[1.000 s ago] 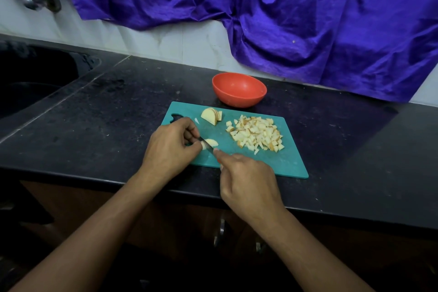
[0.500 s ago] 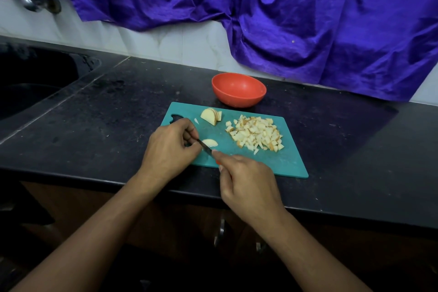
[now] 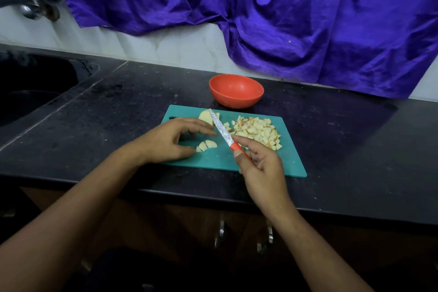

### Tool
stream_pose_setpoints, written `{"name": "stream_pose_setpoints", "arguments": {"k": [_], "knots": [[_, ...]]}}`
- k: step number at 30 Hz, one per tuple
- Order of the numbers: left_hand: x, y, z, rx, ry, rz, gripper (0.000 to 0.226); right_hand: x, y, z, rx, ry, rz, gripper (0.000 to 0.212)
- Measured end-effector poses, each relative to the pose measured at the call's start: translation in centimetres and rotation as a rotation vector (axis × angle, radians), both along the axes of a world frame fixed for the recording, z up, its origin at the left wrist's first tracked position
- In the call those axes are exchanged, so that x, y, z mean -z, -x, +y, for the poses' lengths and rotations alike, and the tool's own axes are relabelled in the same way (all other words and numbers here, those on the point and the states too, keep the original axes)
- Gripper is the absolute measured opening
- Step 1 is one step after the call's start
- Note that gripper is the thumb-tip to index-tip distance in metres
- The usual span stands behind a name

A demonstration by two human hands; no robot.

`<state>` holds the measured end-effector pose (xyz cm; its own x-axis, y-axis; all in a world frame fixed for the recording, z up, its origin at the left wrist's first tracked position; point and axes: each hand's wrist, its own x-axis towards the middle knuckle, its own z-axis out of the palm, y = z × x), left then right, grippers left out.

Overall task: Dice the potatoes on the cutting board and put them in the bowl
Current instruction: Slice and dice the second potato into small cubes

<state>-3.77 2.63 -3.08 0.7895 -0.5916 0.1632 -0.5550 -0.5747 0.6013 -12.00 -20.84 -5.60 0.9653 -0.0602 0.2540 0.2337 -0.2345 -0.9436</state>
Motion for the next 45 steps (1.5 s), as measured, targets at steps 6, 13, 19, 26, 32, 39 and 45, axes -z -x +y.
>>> {"name": "stream_pose_setpoints", "arguments": {"k": [6, 13, 19, 26, 32, 39, 45], "knots": [[-0.8, -1.8, 0.0, 0.104, -0.106, 0.058, 0.041, 0.3, -0.2, -0.1, -0.01, -0.022, 0.01, 0.033], [1.6, -0.7, 0.5, -0.047, -0.014, -0.19, 0.025, 0.5, -0.3, -0.2, -0.028, -0.008, -0.01, 0.034], [2.2, 1.4, -1.6, -0.297, 0.004, -0.349, 0.028, 0.5, -0.3, -0.3, -0.039, -0.012, -0.02, 0.033], [2.8, 2.8, -3.9, -0.514, -0.06, -0.422, 0.04, 0.4, -0.2, -0.3, -0.029, -0.002, -0.022, 0.033], [0.6, 0.7, -2.3, -0.239, -0.152, -0.229, 0.045, 0.2, -0.2, -0.2, 0.004, 0.01, -0.007, 0.033], [2.1, 1.9, -3.6, -0.453, -0.071, -0.337, 0.03, 0.5, 0.2, 0.4, 0.094, 0.206, -0.048, 0.036], [2.3, 2.4, -3.5, -0.548, 0.016, -0.294, 0.032, -0.6, 1.0, 1.6, 0.123, 0.63, -0.135, 0.039]]}}
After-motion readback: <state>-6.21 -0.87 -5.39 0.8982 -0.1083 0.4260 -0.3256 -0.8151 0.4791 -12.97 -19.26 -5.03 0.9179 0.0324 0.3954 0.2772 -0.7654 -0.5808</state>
